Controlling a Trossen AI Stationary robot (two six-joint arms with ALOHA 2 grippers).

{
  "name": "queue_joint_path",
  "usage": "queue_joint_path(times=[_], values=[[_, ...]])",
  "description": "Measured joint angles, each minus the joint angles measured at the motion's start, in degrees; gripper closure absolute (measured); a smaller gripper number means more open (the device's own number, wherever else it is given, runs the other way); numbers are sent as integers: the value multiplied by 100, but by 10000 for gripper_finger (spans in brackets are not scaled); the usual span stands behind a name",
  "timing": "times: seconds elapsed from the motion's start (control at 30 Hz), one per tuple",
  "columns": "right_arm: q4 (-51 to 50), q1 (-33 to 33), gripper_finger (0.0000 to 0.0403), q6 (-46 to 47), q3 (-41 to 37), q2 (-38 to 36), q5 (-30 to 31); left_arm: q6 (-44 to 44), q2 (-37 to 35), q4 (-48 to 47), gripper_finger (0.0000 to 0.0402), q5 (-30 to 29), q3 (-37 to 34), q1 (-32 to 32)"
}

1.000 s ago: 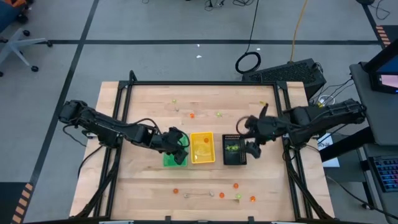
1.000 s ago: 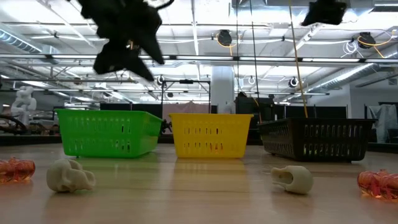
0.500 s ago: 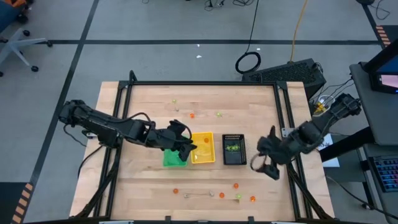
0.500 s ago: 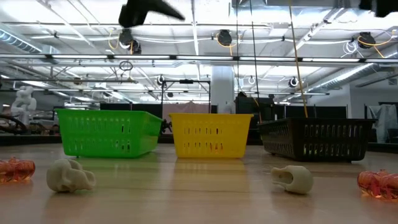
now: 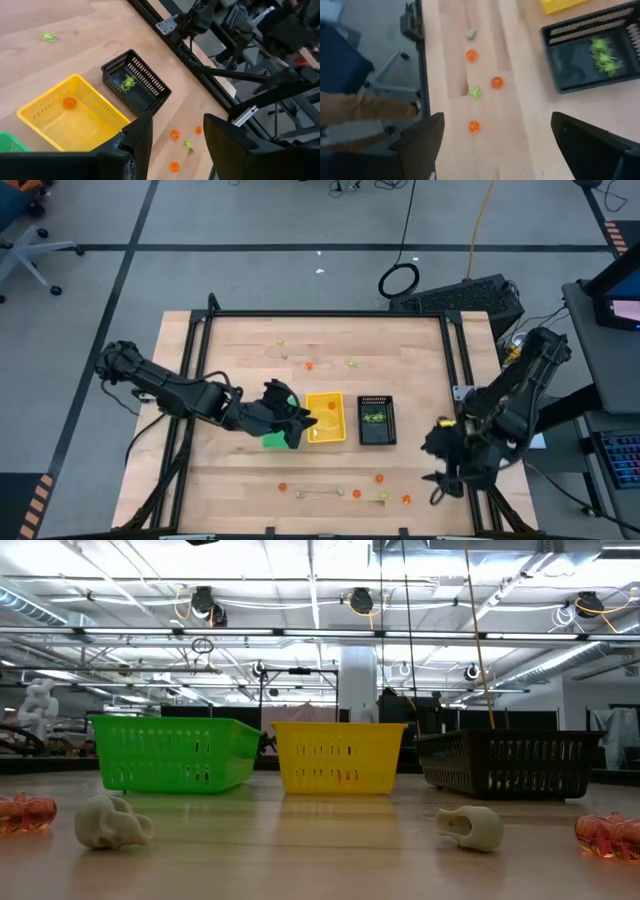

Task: Sort Halloween decoration
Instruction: Put the orange pumpkin toy into the yellow basket

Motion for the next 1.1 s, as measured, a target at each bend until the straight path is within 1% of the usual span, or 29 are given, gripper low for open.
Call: queue_joint_path(times=[0.1, 0.27, 0.43, 0.53, 0.63, 0.7, 0.87, 1.1], values=[[579, 218, 51, -172, -227, 218, -2, 2, 26, -19, 229, -149, 0, -97], [2093, 487, 51, -230, -940, 624, -42, -5, 114, -15, 252, -188, -4, -172], [2907, 631, 51, -308, -1390, 1063, -37, -110, 191, -3, 278, -210, -4, -172], [3016, 662, 51, -558, -1497, 1410, -37, -112, 180, 11, 284, -292, -2, -172], [3053, 662, 51, -577, -1499, 1766, -48, -105, 182, 2, 285, -355, -2, -169], [3165, 662, 51, -546, -1499, 1966, -163, -105, 181, 4, 285, -365, -2, -168], [3477, 662, 51, -475, -1496, 2290, -200, -110, 182, 1, 285, -369, -2, -168], [3484, 662, 51, -210, -1496, 2699, -199, -105, 182, -2, 285, -369, -2, -172]])
